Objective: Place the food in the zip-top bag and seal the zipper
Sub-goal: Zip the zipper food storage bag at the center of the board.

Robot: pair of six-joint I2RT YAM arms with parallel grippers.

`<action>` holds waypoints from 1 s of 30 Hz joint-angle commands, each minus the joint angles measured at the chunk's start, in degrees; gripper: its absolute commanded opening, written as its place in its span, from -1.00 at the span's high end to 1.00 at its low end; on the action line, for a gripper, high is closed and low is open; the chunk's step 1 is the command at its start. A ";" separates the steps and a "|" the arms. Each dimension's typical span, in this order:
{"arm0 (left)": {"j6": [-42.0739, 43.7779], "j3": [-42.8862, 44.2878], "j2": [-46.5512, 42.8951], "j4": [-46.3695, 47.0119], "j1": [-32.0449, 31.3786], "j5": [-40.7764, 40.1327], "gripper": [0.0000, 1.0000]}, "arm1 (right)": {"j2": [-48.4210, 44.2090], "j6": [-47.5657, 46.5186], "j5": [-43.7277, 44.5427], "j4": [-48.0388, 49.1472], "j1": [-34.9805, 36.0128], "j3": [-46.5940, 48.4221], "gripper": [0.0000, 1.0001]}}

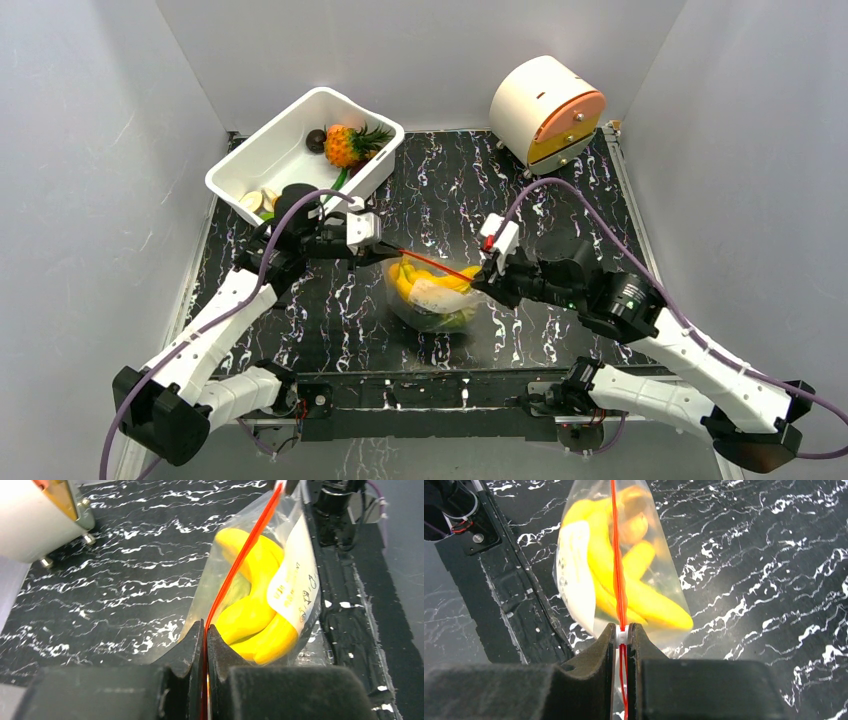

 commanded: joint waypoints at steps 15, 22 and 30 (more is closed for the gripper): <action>-0.28 4.40 -1.49 -0.45 5.46 -7.86 1.00 | -4.91 0.46 14.28 -18.53 0.09 15.91 1.00; -0.86 3.40 -0.96 -0.03 5.51 -6.33 1.00 | -5.54 3.49 9.09 -13.49 0.10 13.49 1.00; 1.51 3.05 -0.95 -3.42 5.90 -8.35 1.00 | -1.98 6.12 12.14 -17.50 0.11 15.82 1.00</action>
